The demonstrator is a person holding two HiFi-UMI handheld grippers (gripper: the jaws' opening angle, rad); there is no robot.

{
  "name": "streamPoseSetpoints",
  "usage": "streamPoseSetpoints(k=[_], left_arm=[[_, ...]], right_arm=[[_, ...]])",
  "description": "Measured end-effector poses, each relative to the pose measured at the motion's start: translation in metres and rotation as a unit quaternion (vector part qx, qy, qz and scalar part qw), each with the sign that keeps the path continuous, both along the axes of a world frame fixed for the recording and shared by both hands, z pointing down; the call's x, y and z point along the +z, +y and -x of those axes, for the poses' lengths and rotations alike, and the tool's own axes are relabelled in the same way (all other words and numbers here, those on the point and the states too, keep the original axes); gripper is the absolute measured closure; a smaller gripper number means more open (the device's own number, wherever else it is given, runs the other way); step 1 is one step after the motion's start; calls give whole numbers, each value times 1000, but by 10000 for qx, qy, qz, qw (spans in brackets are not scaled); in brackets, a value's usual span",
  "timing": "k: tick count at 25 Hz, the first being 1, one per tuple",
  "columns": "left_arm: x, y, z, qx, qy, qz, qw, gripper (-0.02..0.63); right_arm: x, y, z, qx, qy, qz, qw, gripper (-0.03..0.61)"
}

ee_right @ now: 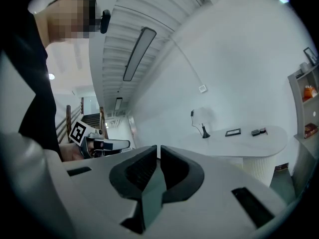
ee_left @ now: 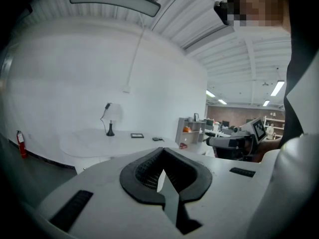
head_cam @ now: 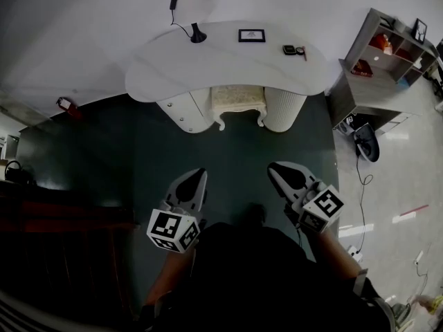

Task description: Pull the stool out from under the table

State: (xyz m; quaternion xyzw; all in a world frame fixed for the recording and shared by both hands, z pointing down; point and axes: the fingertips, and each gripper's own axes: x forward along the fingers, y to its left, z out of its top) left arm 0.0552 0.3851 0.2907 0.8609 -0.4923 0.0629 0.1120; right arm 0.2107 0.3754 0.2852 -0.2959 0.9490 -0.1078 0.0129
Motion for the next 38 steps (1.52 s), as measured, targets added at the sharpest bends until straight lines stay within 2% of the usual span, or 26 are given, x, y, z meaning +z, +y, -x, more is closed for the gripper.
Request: streamPoseSetpoints(k=[4, 9, 15, 19, 22, 28, 33, 38], left_arm=[[4, -28, -3, -21, -5, 105, 9999, 601], [13, -76, 6, -33, 54, 144, 9999, 601], [26, -144, 28, 123, -326, -20, 9994, 601], [29, -193, 43, 347, -173, -17, 9992, 601], [43, -224, 57, 322, -106, 90, 9994, 601], [73, -274, 57, 291, 95, 350, 9989, 601], [97, -295, 44, 168, 91, 517, 9985, 601], [136, -316, 33, -15, 29, 670, 9978, 601]], right_arm=[[5, -28, -7, 64, -27, 152, 9999, 558], [22, -69, 2, 14, 179, 362, 9992, 558], [33, -138, 25, 169, 464, 498, 9975, 558], [33, -195, 33, 473, 514, 731, 9949, 558], [40, -231, 36, 667, 554, 862, 9925, 558], [92, -281, 36, 456, 978, 1066, 9884, 558], [116, -309, 46, -4, 981, 858, 9915, 558], [150, -348, 37, 222, 450, 1094, 9927, 558]])
